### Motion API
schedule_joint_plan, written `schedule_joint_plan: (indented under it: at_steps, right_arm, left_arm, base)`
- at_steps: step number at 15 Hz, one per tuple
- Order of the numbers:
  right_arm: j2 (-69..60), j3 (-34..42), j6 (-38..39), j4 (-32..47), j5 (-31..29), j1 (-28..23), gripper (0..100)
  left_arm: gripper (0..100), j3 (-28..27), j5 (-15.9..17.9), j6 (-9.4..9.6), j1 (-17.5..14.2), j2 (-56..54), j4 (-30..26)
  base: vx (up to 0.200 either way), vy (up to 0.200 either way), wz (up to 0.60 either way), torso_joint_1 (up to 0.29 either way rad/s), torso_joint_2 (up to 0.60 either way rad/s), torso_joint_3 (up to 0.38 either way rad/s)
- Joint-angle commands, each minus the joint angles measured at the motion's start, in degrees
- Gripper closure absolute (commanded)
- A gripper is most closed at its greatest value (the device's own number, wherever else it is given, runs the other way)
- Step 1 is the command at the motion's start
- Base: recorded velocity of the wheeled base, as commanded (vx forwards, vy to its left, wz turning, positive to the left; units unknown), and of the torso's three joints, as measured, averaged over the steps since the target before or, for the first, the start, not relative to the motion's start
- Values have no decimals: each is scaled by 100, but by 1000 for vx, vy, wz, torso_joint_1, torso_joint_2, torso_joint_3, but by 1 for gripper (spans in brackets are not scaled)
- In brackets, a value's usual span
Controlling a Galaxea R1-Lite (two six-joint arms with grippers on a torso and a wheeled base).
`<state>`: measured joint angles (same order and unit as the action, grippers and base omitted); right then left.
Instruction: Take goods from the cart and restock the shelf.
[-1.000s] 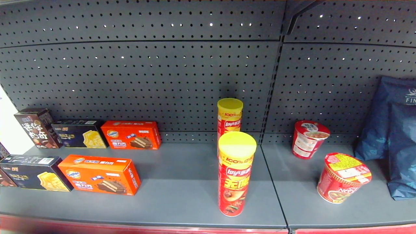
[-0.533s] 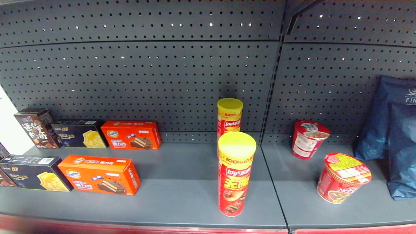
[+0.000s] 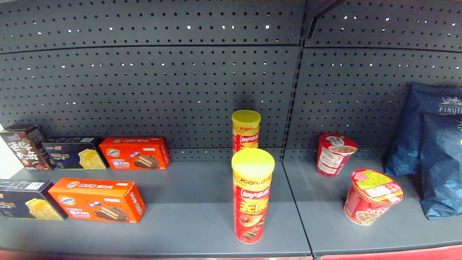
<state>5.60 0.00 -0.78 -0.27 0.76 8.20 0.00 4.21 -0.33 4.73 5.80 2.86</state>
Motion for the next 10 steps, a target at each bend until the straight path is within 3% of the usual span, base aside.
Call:
schedule_joint_plan:
  at_steps: [1, 10]
  right_arm:
    - [3, 0, -1, 0, 4, 6, 0]
    - [3, 0, -1, 0, 12, 6, 0]
  left_arm:
    - [0, 0, 1, -11, -7, 9, 4]
    - [0, 0, 10, 50, -7, 9, 4]
  base:
    - [0, 0, 0, 0, 0, 0]
    - [0, 0, 0, 0, 0, 0]
